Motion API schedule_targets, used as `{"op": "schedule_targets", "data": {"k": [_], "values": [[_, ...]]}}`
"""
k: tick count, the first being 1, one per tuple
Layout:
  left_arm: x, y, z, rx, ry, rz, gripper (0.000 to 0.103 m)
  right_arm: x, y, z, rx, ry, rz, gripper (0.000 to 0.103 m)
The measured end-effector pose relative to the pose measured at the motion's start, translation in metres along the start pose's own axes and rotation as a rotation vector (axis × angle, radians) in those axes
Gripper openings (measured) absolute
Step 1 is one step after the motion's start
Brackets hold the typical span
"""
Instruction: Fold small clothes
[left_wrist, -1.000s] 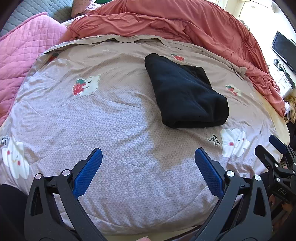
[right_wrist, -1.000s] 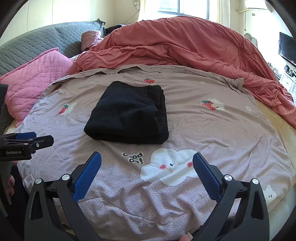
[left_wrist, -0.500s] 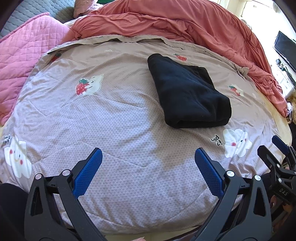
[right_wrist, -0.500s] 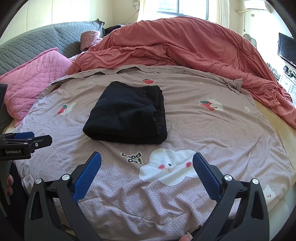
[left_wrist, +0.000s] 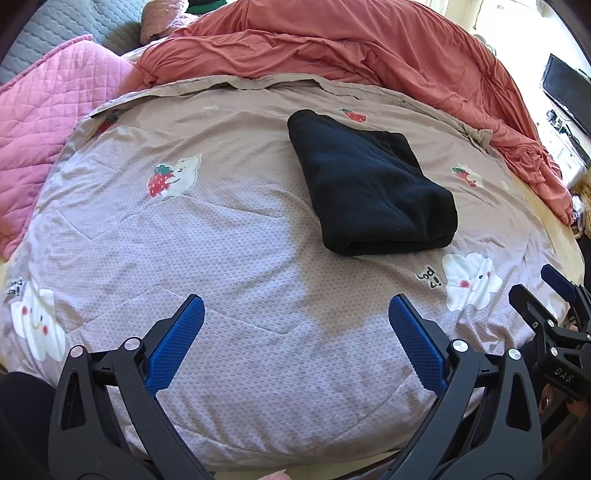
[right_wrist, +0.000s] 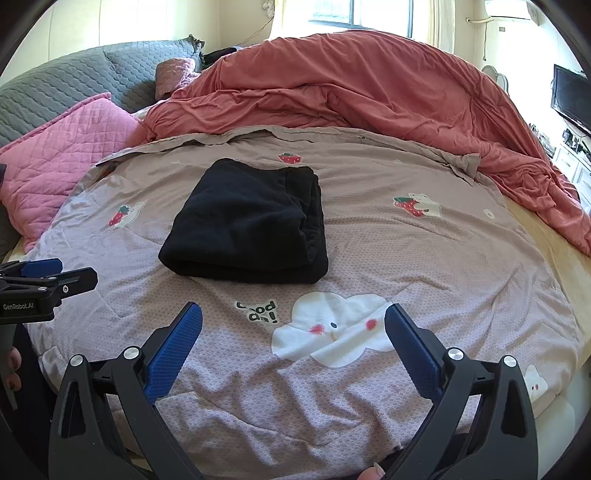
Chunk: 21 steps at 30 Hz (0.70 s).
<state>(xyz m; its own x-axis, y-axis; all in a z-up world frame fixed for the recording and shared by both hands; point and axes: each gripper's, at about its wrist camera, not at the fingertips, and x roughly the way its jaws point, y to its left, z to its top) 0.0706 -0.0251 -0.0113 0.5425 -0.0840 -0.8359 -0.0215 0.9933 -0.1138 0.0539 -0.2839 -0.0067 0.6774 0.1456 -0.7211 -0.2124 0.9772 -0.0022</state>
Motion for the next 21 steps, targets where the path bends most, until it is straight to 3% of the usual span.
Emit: {"op": "schedule_targets", "data": {"k": [21], "values": [[-0.0018, 0.0005, 0.002, 0.003, -0.005, 0.009, 0.094, 0.0003, -0.0015, -0.0002, 0.001, 0.001, -0.01, 0.099]]}}
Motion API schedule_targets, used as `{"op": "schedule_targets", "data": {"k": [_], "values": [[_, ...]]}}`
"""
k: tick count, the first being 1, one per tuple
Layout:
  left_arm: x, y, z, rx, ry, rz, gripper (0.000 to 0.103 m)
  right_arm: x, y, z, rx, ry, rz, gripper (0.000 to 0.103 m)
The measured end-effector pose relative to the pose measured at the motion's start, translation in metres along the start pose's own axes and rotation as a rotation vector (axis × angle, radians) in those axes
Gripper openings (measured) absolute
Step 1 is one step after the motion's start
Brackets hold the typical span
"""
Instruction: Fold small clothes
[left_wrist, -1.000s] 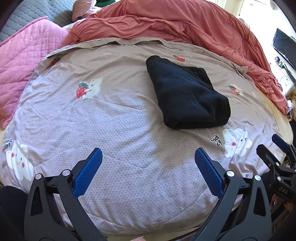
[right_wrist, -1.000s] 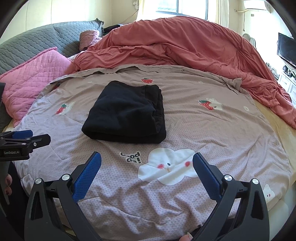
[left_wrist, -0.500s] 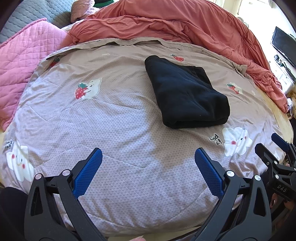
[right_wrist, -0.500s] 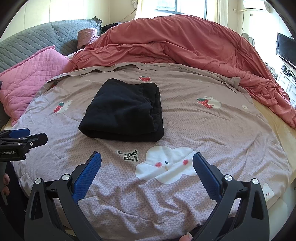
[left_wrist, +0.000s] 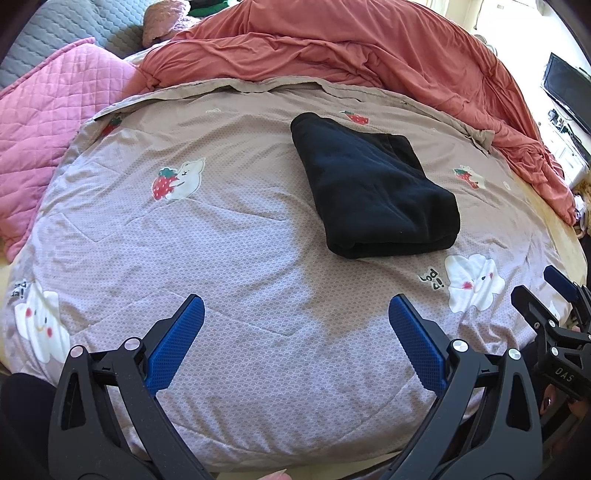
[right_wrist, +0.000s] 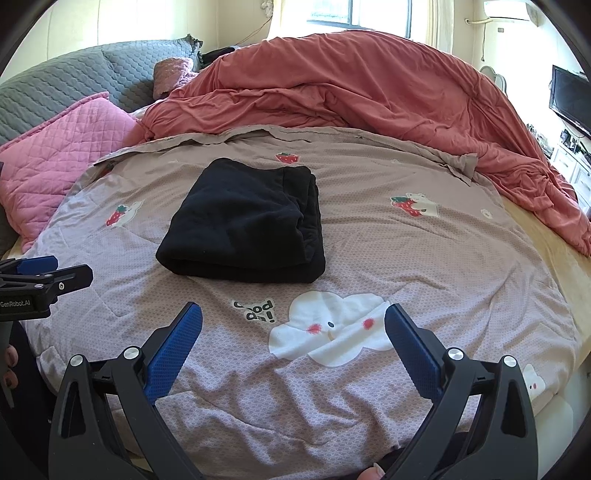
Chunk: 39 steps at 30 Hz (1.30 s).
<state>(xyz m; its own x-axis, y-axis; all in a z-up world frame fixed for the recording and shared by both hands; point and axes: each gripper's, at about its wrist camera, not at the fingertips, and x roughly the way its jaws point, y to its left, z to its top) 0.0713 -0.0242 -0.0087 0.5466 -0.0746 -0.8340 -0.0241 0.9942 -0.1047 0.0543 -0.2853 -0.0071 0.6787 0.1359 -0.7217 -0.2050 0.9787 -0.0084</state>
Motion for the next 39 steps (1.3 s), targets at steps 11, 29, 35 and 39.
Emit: {"op": "schedule_targets", "data": {"k": [11, 29, 35, 39], "values": [[-0.0019, 0.0002, 0.0003, 0.0, -0.008, 0.002, 0.094, -0.0014, 0.0006, 0.0001, 0.0, -0.001, -0.006, 0.099], [-0.0011, -0.0006, 0.0005, 0.0, -0.009, 0.004, 0.094, -0.0021, 0.0013, 0.0003, 0.0, 0.001, -0.009, 0.099], [-0.0012, -0.0005, 0.0007, -0.001, -0.009, 0.005, 0.094, -0.0032, 0.0004, -0.0002, 0.002, -0.002, -0.013, 0.099], [-0.0015, -0.0013, 0.0008, 0.0, -0.01, 0.002, 0.094, -0.0035, -0.0007, -0.0011, 0.002, -0.002, -0.018, 0.099]]}}
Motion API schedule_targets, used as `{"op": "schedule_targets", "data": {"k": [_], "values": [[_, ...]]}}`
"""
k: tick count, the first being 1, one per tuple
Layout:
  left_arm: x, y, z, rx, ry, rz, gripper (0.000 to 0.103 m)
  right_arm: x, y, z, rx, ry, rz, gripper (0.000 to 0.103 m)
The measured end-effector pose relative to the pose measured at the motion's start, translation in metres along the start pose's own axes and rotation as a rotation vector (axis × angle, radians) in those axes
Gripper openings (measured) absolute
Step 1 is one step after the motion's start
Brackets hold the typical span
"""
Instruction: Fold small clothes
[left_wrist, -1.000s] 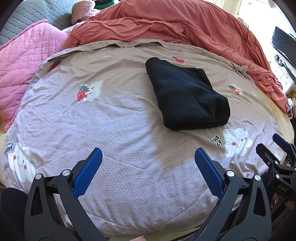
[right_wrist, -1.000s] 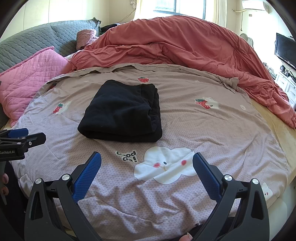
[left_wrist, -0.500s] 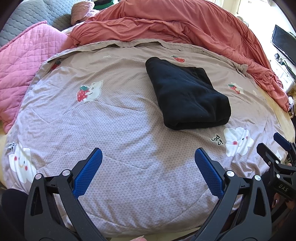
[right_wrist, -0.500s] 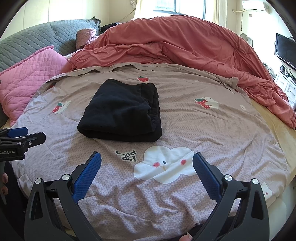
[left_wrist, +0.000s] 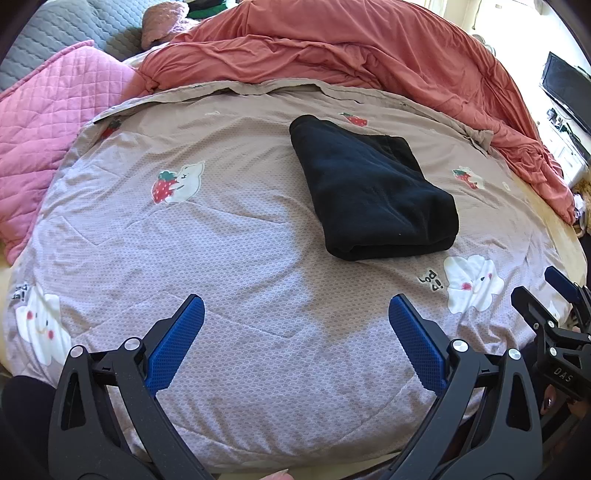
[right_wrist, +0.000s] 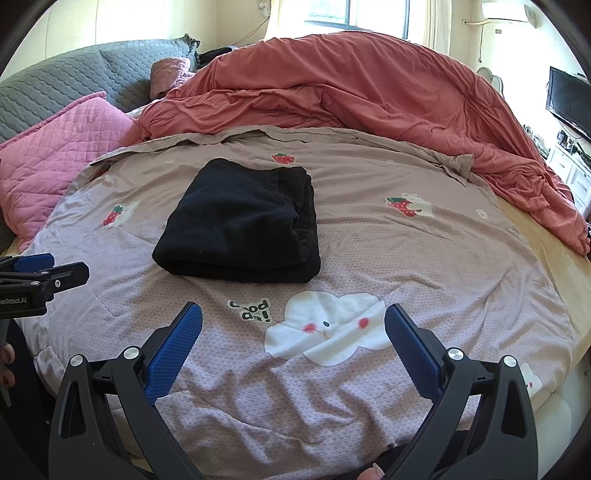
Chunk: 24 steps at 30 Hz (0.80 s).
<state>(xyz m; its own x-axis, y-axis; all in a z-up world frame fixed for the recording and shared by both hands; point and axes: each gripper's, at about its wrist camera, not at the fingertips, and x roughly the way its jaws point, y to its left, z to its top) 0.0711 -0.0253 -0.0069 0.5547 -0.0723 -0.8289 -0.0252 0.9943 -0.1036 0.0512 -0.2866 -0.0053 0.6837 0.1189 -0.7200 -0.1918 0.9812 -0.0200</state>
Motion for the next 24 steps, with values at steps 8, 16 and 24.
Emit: {"op": "schedule_targets", "data": {"k": [8, 16, 24], "values": [[0.0, -0.001, 0.0, 0.006, 0.001, -0.003, 0.094, 0.0, -0.001, 0.0, 0.0, 0.002, -0.001, 0.099], [0.002, 0.001, -0.001, 0.003, 0.012, 0.004, 0.094, -0.004, -0.004, 0.001, 0.012, -0.002, -0.015, 0.099], [0.005, 0.017, 0.004, -0.066, 0.046, -0.004, 0.094, -0.023, -0.036, 0.005, 0.101, -0.046, -0.083, 0.098]]}}
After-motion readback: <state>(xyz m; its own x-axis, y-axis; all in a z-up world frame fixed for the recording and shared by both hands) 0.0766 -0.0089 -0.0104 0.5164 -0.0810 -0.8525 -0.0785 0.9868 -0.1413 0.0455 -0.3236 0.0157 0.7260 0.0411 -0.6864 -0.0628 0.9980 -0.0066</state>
